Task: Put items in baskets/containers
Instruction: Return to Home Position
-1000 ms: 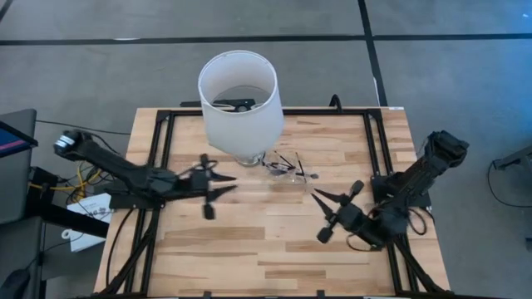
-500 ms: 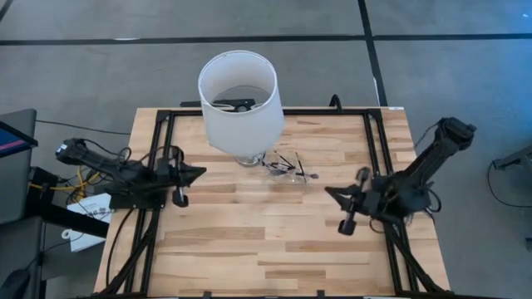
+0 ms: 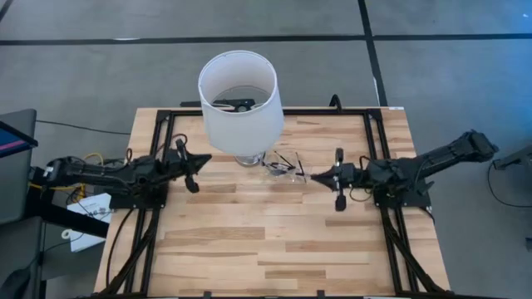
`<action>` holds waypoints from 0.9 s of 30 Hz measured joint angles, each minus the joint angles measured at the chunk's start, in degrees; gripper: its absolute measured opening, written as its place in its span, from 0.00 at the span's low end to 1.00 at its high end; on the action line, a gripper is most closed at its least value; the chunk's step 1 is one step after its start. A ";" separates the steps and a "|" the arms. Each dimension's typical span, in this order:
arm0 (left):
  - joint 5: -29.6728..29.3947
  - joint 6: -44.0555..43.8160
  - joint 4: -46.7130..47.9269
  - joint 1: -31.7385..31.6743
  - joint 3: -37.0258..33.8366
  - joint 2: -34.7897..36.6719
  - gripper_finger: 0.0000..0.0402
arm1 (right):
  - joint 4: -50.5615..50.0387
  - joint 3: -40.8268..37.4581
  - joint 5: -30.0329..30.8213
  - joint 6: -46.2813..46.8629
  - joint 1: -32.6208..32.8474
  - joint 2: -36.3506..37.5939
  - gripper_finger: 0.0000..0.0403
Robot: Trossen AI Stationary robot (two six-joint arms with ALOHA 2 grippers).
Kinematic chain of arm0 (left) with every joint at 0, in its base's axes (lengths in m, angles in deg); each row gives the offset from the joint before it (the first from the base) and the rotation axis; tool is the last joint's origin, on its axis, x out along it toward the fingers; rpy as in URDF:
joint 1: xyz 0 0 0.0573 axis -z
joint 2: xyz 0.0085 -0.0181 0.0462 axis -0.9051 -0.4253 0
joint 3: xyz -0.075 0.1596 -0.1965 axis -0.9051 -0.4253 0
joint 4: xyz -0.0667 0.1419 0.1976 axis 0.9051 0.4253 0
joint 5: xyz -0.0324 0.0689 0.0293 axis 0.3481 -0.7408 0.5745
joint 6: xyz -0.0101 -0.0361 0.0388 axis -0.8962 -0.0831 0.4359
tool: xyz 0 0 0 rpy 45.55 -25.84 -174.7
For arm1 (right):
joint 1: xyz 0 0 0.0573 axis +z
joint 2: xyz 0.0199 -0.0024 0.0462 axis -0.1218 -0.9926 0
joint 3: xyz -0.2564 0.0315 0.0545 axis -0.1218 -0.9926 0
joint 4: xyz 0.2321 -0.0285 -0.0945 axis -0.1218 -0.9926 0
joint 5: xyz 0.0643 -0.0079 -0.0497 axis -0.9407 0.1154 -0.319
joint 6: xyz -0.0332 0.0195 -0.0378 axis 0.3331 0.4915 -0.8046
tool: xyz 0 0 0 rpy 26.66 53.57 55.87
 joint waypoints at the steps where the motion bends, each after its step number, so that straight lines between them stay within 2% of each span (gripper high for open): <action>1: 0.54 0.24 -0.02 -1.07 0.00 0.60 0.01 | -1.43 0.00 1.29 0.02 -0.37 1.06 0.00; 4: 7.19 0.43 -0.02 -3.44 0.00 2.72 0.01 | -5.05 -0.44 4.01 -0.09 -0.74 4.66 0.00; 6: 10.93 0.44 -0.03 -4.38 0.00 3.87 0.01 | -3.08 -2.88 4.59 -2.23 -0.52 7.15 0.00; 12: 10.62 -1.97 -1.34 -7.00 -3.44 5.96 0.01 | 12.60 -15.34 4.32 -5.94 -0.70 15.76 0.00; 16: 14.00 -1.43 -4.00 -7.74 -3.41 5.13 0.01 | 16.29 -20.93 -1.94 -8.62 -0.70 21.53 0.00; 19: 17.31 1.72 -5.51 -8.03 -3.39 4.80 0.01 | 16.91 -23.67 -6.21 -8.91 -0.68 25.23 0.00; 21: 17.51 2.07 -5.72 -8.38 -3.39 4.82 0.01 | 16.96 -25.29 -6.33 -9.34 -0.68 27.68 0.00; 27: 16.23 0.69 -6.08 -9.30 -3.39 4.82 0.01 | 8.43 -25.88 -5.85 -14.82 -0.70 35.72 0.00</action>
